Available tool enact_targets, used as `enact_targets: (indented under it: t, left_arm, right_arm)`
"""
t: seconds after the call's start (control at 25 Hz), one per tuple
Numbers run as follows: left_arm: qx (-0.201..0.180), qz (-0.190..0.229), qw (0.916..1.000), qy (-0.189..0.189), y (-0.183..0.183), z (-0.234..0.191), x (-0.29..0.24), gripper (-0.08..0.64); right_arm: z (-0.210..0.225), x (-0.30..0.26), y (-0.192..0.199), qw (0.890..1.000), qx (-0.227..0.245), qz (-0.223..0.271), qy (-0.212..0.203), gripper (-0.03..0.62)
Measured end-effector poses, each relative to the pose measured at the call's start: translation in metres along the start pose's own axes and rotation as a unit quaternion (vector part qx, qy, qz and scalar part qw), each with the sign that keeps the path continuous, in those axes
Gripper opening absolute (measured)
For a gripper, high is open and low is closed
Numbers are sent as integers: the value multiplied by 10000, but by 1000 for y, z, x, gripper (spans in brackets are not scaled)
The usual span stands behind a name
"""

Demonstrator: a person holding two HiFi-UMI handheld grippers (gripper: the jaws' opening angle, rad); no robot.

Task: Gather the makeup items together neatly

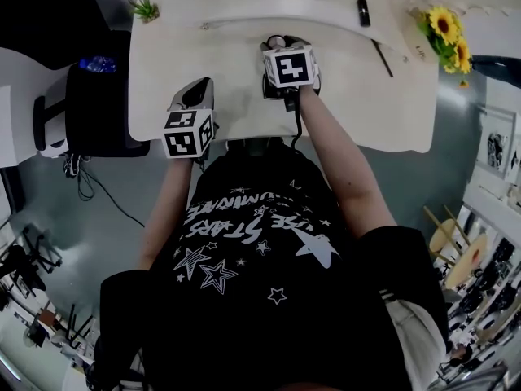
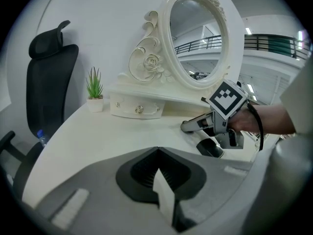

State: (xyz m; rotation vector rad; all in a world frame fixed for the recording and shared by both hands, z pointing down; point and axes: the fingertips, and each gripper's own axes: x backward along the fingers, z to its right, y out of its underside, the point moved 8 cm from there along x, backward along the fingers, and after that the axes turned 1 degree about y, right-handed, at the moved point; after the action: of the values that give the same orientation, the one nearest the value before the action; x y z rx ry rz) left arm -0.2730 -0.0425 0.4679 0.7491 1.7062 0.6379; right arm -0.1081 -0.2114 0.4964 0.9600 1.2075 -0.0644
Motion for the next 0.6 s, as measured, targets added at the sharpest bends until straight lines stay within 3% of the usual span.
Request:
enact_targets:
  t: [0.6]
  left_arm:
    - [-142,102,9997,180,1,6,10,0]
  right_arm:
    - [10,43,4,9991,-164,319,224,259]
